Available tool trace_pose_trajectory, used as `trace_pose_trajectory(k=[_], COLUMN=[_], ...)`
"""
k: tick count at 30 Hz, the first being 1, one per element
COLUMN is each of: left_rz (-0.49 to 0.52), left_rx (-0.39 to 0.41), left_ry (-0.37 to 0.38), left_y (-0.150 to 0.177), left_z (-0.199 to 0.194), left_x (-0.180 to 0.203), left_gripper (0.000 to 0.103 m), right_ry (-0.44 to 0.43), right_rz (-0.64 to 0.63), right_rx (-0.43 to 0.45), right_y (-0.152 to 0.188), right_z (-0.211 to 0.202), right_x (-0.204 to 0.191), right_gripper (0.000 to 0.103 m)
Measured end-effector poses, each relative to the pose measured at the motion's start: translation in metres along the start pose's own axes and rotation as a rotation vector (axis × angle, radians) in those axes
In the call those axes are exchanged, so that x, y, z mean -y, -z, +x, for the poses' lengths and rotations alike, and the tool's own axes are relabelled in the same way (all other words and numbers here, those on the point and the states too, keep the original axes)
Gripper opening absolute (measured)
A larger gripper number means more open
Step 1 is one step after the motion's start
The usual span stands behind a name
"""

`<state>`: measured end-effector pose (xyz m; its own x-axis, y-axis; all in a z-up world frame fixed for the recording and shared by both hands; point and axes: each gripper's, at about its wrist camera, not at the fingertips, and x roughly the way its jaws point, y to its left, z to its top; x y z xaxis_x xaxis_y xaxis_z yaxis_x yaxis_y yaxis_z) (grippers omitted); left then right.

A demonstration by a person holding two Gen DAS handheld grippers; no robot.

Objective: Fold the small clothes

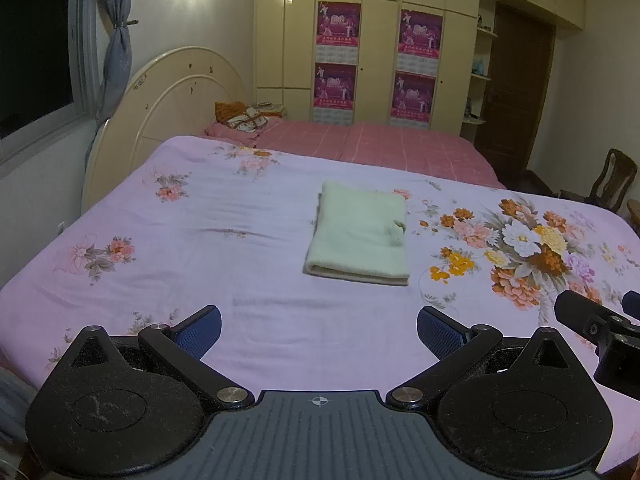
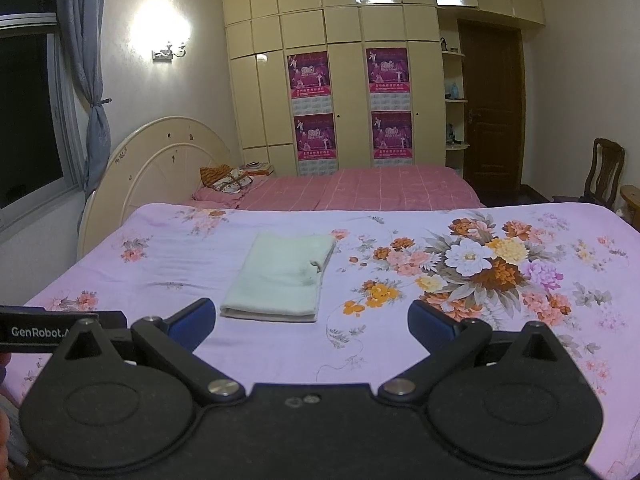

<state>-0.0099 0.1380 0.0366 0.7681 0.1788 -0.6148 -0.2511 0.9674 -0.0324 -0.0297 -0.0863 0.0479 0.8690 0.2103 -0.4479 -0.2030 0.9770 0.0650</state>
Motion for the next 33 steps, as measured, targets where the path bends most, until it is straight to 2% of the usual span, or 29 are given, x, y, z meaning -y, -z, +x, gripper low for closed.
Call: trace_pose_trajectory(k=[26,30,33], left_rz=[0.003,0.005,-0.01], left_rx=[-0.018,-0.032,-0.068], left_ry=[0.014,0.031,0.085], left_y=[0.001,0.0,-0.001], left_z=[0.007,0.013,0.021], left_x=[0.008,0.006,0.003], left_gripper=[0.103,0.103,0.103], right_ry=[0.001,0.002,0.006], right_rz=[0.0,0.001,0.0], right_rx=[-0.01,-0.013,-0.018], right_y=[0.0,0.001,0.003], right_z=[0.006,0.008,0.011], right_x=[0.0,0.001,0.002], right_gripper=[0.102,0.102,0.102])
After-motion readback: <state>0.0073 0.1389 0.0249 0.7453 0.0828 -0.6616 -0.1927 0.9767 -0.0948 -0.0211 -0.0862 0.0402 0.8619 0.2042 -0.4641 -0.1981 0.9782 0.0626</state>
